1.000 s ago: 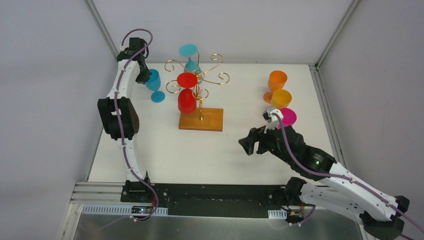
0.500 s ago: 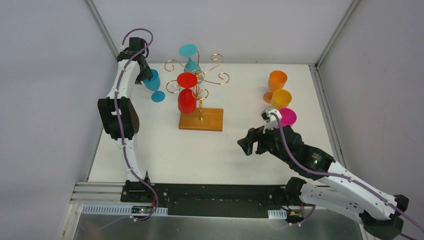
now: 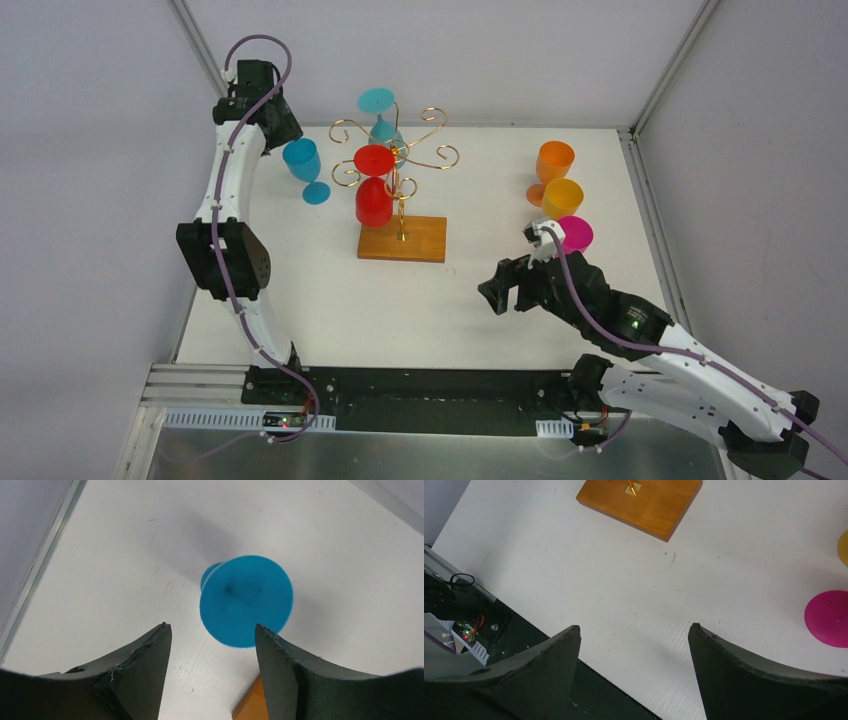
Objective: Take the wine glass off the wine glass rack
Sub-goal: Place the wine glass at the center of the board, then pick up the wine glass from the wine rack.
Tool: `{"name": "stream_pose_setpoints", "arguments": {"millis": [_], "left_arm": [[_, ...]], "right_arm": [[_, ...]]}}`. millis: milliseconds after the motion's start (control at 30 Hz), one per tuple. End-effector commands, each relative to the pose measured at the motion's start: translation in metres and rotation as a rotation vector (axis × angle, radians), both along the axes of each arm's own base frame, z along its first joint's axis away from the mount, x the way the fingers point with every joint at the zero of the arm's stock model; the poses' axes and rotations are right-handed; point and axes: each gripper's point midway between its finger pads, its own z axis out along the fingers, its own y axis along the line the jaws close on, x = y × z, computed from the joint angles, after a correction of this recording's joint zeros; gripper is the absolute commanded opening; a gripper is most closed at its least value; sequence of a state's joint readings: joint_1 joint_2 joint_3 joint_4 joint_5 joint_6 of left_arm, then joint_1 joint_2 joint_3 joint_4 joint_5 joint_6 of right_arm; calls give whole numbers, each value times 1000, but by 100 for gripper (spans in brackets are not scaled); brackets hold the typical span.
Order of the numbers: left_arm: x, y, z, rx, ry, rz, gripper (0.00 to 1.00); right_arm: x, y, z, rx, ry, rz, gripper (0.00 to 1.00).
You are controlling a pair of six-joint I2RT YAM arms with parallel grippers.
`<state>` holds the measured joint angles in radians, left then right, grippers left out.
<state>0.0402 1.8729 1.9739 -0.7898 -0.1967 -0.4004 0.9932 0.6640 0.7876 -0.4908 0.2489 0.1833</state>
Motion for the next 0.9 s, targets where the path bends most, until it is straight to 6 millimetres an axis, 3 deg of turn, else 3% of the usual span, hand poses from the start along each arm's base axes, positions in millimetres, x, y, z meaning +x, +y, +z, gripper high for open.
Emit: {"name": "stream_pose_setpoints", "arguments": {"millis": [0, 400, 633, 867], "left_arm": [[-11, -14, 46, -68, -117, -36, 64], [-9, -70, 122, -331, -344, -198, 66], [-13, -87, 162, -421, -456, -261, 68], [-5, -115, 189, -558, -540, -381, 70]], "right_arm": [[1, -8, 30, 44, -34, -28, 83], [-8, -16, 40, 73, -29, -26, 83], [-7, -15, 39, 65, -27, -27, 83], [-6, -11, 37, 63, -17, -20, 84]]}}
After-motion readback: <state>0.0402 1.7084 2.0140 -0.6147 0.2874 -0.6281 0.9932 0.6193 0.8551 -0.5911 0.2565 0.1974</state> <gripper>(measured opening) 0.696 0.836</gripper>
